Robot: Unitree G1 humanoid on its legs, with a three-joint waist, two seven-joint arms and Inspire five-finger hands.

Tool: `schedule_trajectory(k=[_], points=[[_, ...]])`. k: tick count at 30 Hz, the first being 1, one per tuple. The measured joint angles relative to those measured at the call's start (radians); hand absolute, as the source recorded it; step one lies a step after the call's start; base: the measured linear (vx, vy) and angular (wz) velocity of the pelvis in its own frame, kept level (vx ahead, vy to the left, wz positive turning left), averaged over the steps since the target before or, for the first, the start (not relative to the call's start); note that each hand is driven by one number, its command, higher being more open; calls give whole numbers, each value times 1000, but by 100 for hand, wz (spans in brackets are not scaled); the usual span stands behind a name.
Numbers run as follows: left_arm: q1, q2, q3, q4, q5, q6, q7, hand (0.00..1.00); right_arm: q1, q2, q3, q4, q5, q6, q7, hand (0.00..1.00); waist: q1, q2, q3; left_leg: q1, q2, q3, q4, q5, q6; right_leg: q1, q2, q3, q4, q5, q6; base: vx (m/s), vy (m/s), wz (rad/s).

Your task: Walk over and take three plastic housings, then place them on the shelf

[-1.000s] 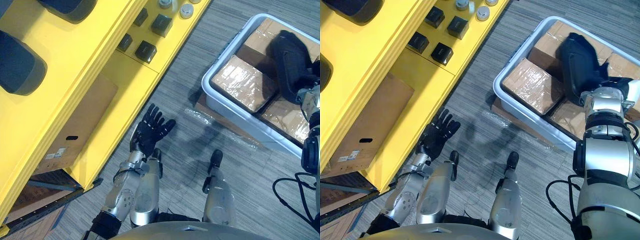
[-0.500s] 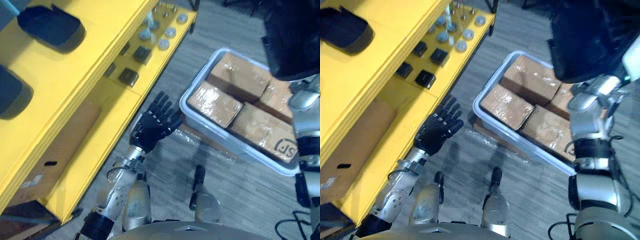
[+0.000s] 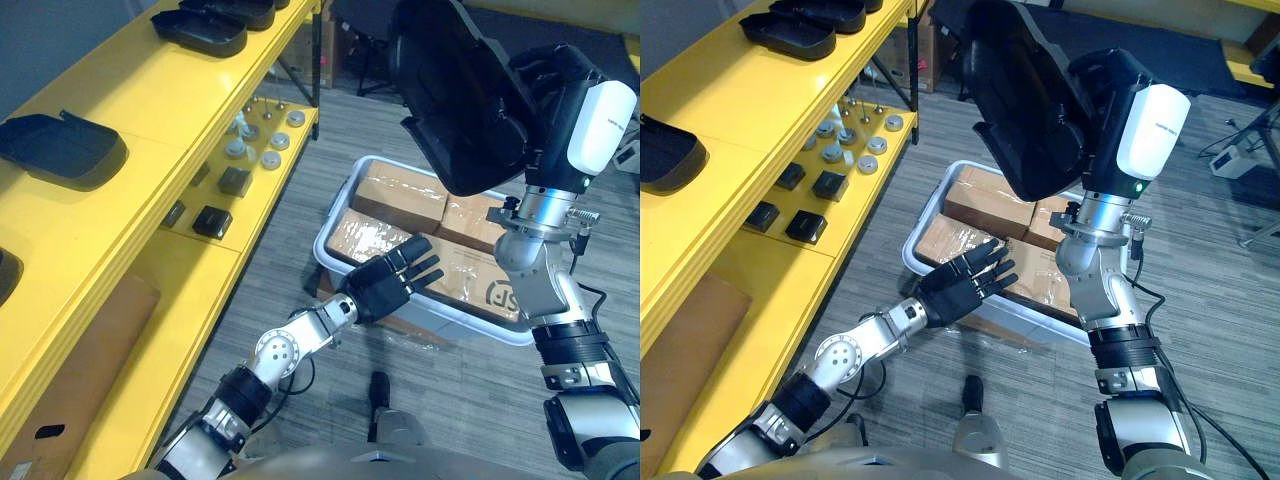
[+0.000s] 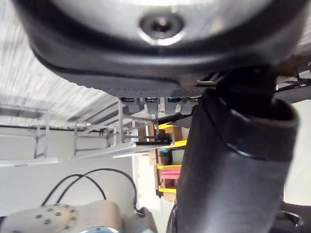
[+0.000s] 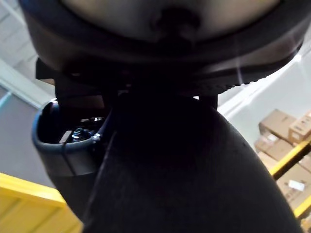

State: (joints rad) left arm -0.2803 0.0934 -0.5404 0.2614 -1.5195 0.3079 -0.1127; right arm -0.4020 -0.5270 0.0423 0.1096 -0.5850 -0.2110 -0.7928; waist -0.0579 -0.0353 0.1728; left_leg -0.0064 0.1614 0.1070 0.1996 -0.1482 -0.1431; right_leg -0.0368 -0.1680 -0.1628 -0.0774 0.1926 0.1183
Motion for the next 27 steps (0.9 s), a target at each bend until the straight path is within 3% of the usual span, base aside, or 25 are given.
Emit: schedule_trajectory(k=[3,7,14,19,20,27], points=[[-8,-9,-5,14,-89,-24,0,100,35,39,9,-16,0,-35,2,0,-3,-12,-23,16,1,9,-12,0,-1,7,0,5,0,-3,-2,-55,4,-9],[-46,-20,-42,22,-173,-107,-2,100,84,76,62,-43,0,-77,28,0,-6,-26,-33,22,1,12,-16,8,-5,7,0,6,0,-5,-4,-41,3,-2],[-82,-55,-56,22,-360,-227,-65,100,116,123,117,-46,3,-139,72,0,-10,-29,-35,36,-1,20,-31,18,-5,8,0,9,0,-2,-2,-4,0,-1],[-82,-55,-72,22,-363,-283,-67,100,116,156,135,-46,7,-166,78,0,-20,-31,-36,53,-3,22,-43,18,-5,20,-2,8,0,-2,-2,6,5,0],[-82,-55,-73,22,-363,-292,-67,0,116,160,145,-46,13,-175,80,0,-21,-33,-38,53,-4,22,-44,18,-4,20,-3,8,0,-2,-2,0,0,0],[-82,-55,-82,22,-312,-329,-59,0,121,187,201,-46,30,-215,88,0,-23,-36,-39,54,-5,20,-45,18,-4,21,-4,6,0,-3,-3,0,0,0]])
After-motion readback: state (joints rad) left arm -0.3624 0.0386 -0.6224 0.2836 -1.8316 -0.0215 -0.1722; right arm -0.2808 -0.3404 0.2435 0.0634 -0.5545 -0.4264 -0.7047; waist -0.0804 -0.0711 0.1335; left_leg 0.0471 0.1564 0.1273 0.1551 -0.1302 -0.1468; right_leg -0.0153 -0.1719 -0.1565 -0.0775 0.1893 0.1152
